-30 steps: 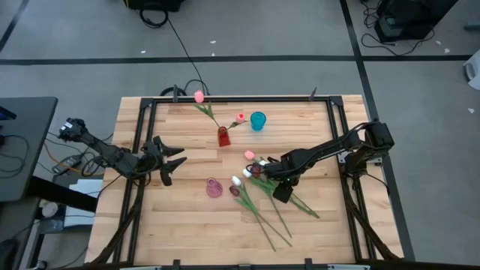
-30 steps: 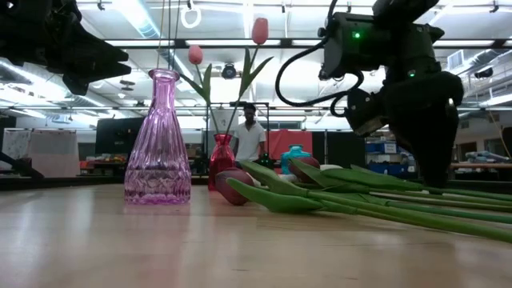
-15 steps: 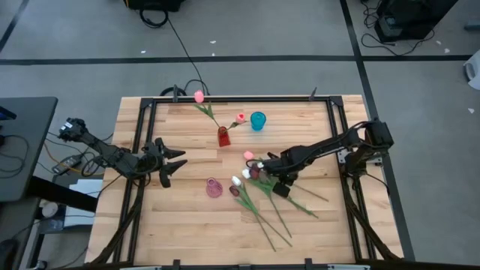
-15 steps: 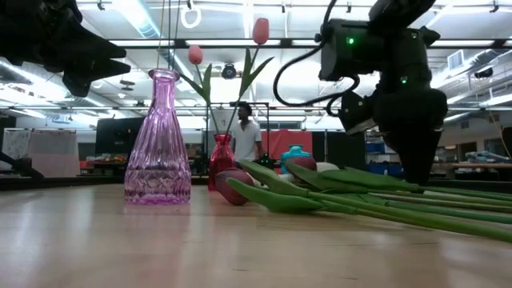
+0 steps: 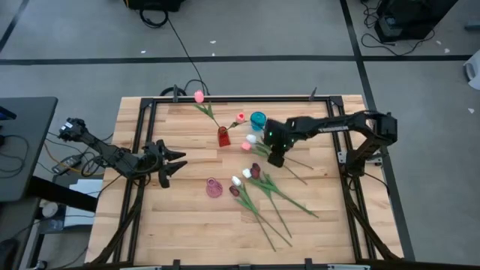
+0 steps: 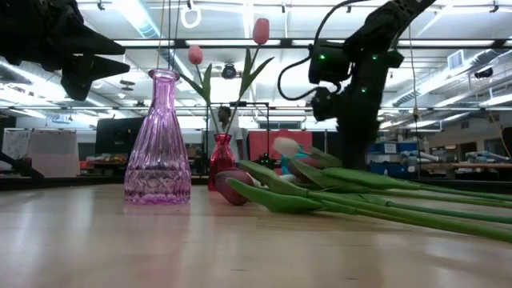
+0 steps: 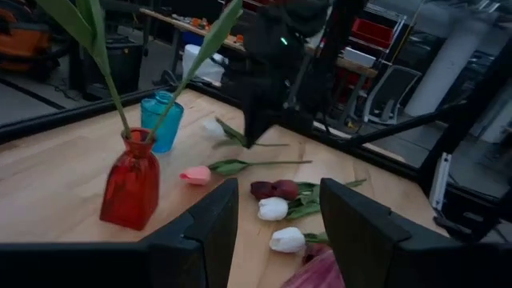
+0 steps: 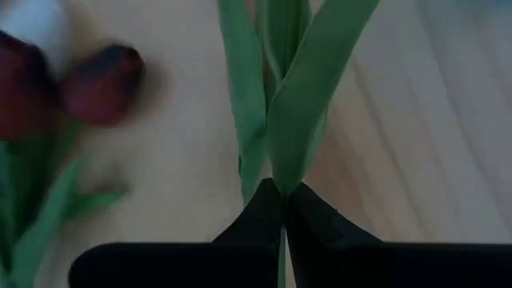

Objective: Sort flowers into vase by color
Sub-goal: Put the white flower into the blue vase

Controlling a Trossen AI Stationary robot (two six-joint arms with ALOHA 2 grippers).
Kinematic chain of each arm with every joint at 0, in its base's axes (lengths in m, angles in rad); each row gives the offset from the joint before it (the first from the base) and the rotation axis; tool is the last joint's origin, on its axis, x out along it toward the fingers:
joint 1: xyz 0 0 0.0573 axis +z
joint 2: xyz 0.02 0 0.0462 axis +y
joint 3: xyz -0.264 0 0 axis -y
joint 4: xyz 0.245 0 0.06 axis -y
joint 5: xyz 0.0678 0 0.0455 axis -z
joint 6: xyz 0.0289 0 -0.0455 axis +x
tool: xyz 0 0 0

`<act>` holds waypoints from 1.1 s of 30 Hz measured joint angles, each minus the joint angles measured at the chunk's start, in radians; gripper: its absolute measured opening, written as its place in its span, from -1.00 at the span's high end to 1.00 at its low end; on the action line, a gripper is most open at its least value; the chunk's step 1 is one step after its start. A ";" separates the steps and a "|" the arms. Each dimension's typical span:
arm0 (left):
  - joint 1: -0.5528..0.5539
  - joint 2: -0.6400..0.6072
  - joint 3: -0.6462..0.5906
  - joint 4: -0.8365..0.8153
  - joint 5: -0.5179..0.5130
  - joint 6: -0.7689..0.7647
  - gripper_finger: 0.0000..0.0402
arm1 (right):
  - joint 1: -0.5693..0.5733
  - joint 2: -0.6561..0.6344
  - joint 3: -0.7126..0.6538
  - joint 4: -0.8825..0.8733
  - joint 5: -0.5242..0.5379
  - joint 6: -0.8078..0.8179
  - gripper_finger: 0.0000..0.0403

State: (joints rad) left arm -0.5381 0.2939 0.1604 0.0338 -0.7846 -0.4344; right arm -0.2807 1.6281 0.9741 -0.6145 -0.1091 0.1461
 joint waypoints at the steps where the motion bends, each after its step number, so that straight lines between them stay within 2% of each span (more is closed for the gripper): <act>1: 0.000 0.000 0.000 0.000 0.019 -0.005 0.10 | -0.019 -0.011 0.000 0.003 -0.029 -0.026 0.92; 6: 0.000 0.000 0.000 -0.002 0.039 -0.016 0.10 | -0.091 -0.090 0.000 0.043 -0.055 -0.101 0.92; 8: 0.000 0.000 0.000 -0.003 0.035 -0.015 0.09 | -0.118 -0.133 0.000 0.111 -0.108 -0.125 0.92; 11: 0.000 0.000 0.000 -0.003 0.013 -0.011 0.09 | -0.160 -0.186 -0.039 0.302 -0.238 -0.137 0.92; 13: 0.000 0.000 -0.001 -0.003 -0.010 0.011 0.09 | -0.191 -0.206 -0.084 0.451 -0.272 -0.128 0.92; 18: 0.000 0.000 -0.002 0.024 -0.033 0.055 0.09 | -0.274 -0.223 -0.149 0.803 -0.277 -0.104 0.92; 24: 0.000 0.001 0.000 0.046 -0.010 0.060 0.09 | -0.341 -0.223 -0.150 1.060 -0.329 -0.029 0.92; 28: 0.000 0.001 -0.012 0.052 -0.019 0.060 0.10 | -0.369 -0.224 -0.150 1.155 -0.341 0.005 0.92; 33: 0.000 0.001 -0.017 0.054 -0.037 0.054 0.09 | -0.428 -0.231 -0.150 1.171 -0.325 -0.029 0.92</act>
State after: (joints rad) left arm -0.5377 0.2947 0.1432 0.0875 -0.8211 -0.3799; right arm -0.7083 1.3968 0.8238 0.5567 -0.4338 0.1169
